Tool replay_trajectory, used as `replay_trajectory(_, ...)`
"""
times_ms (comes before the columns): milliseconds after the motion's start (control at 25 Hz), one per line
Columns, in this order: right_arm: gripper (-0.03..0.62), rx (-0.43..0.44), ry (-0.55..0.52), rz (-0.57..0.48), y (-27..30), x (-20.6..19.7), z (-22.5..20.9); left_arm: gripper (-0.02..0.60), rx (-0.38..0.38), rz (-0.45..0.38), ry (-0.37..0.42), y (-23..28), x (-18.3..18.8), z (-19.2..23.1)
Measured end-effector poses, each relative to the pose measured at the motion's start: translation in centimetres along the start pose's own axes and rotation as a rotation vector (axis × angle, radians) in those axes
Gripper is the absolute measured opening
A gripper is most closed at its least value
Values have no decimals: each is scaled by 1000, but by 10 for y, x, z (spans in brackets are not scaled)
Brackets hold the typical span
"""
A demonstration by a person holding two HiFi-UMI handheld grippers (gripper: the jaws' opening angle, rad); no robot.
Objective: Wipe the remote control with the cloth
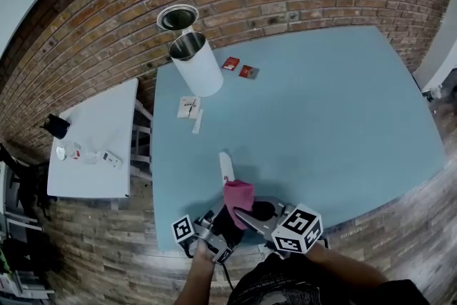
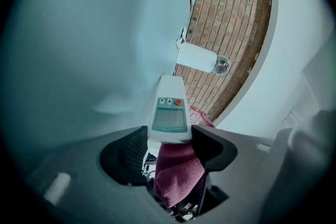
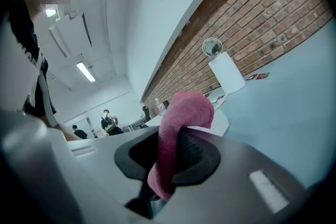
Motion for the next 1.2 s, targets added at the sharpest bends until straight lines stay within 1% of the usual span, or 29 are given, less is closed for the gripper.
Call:
replay_trajectory(80,67,3,-1,15,2,-6,1,256,-5,-1,-8,1,-2,0)
replay_trajectory(240,67,-16,-29,68,2,-21,-1,256,-9,-2,-13,3,-4,2)
replay_trajectory(480,67,-51,-44,137,-3,-32,-10,256,-5,9,-12,4,-5,3)
replay_trajectory(600,67,-59,-41,154,-6,-35,-13,256,-3,5,-3,3,-6,3)
replay_trajectory(680,67,-61,-30,139,-11,-33,-14,256,7,5,20,1,-6,4)
replay_trajectory(760,67,-78,-10,100,-17,-28,-17,256,32,17,79,0,-5,5)
replay_trajectory(840,67,-111,7,62,-23,-21,-23,256,74,35,173,0,-2,3)
replay_trajectory(1000,67,-185,25,25,-33,-12,-38,255,165,68,387,-2,2,-1)
replay_trajectory(1200,67,-247,35,2,-42,-8,-48,256,314,113,677,-2,2,-6)
Point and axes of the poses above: the fingertips, and each gripper's own axes: y forward along the fingers, z to its left, x out of its top, the point moved 7 cm from there along -y, backward along the fingers, and after that the axes turned 10 degrees about -z, right-handed, at the moved point
